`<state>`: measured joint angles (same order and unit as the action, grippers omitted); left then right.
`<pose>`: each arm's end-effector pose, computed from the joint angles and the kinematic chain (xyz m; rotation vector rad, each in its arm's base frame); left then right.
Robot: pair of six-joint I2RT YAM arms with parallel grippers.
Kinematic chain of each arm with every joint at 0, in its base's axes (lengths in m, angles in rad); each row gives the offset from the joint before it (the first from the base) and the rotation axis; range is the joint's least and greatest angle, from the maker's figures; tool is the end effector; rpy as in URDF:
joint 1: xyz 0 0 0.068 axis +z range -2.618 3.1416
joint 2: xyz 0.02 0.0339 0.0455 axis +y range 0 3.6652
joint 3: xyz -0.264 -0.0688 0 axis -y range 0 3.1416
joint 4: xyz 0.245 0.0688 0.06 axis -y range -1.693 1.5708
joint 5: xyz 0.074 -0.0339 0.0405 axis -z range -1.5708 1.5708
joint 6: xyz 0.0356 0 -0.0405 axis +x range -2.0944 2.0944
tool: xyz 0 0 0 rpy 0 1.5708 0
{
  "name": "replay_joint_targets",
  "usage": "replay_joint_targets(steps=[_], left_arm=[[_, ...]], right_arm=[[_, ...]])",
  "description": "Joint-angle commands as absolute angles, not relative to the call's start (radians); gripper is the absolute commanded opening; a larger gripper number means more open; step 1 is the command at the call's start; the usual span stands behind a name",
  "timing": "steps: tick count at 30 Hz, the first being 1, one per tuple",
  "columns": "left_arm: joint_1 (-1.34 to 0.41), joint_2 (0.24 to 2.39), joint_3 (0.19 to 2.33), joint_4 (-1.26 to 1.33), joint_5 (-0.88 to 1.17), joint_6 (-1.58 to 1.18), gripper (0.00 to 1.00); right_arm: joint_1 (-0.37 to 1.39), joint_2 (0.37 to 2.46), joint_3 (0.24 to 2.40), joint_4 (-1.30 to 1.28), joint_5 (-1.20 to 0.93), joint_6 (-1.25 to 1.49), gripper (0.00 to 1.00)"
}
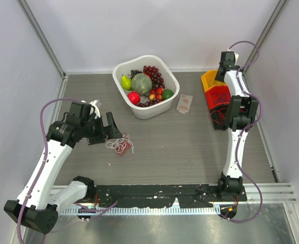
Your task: Untangle the cables
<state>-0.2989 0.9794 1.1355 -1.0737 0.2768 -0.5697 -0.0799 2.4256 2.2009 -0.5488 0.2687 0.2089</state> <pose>0.1608 -0.0597 0.3441 -0.2273 2.5693 -0.6928 0.5464 -0.0532 0.2150 0.4644 2.2761 -0.2499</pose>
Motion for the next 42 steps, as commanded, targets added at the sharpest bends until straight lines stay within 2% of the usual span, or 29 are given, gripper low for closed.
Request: replay_joint_targets(steps=[1,4,6,8,10,12,15,19,21,24,27,29,34,42], left_arm=[[-0.296,0.979,1.088,-1.071,0.255,-0.595,0.95],[-0.296,1.002,1.062,-1.071,0.258,-0.607,0.93],[-0.296,1.011,1.037,-1.071,0.25,-0.597,0.91],[-0.296,1.019,0.99,-1.039,0.241,-0.581,0.81],[-0.296,1.035,0.931,-0.976,0.239,-0.58,0.71],[-0.296,1.071,0.899,-0.942,0.248,-0.586,0.68],[-0.296,1.133,0.859,-0.878,0.247,-0.595,0.69],[-0.295,1.245,0.887,-0.838,0.238,-0.588,0.81],[-0.296,1.301,0.911,-0.827,0.268,-0.583,0.82],[-0.295,1.342,0.913,-0.796,0.333,-0.618,0.78],[-0.296,1.29,0.879,-0.761,0.36,-0.678,0.73],[-0.296,1.194,0.85,-0.747,0.341,-0.71,0.73],[-0.295,1.02,0.828,-0.811,0.275,-0.744,0.82],[-0.295,0.877,0.871,-0.86,0.216,-0.75,0.82]], right_arm=[[-0.068,2.398,2.339,-0.647,0.295,0.184,0.4],[-0.06,2.341,2.367,-0.731,0.316,0.227,0.52],[-0.057,2.278,2.335,-0.764,0.313,0.273,0.53],[-0.049,2.183,2.24,-0.761,0.287,0.32,0.54],[-0.016,2.073,2.025,-0.724,0.206,0.348,0.54],[0.059,1.952,1.848,-0.677,0.145,0.36,0.54],[0.187,1.75,1.63,-0.626,0.089,0.347,0.54],[0.42,1.515,1.294,-0.47,-0.065,0.377,0.54],[0.569,1.435,1.136,-0.352,-0.115,0.417,0.57],[0.783,1.437,0.996,-0.224,-0.135,0.474,0.59],[0.917,1.548,1.023,-0.16,-0.132,0.48,0.59],[0.949,1.626,1.095,-0.152,-0.133,0.479,0.6],[0.957,1.787,1.198,-0.144,-0.143,0.505,0.59],[0.965,1.878,1.244,-0.135,-0.106,0.543,0.49]])
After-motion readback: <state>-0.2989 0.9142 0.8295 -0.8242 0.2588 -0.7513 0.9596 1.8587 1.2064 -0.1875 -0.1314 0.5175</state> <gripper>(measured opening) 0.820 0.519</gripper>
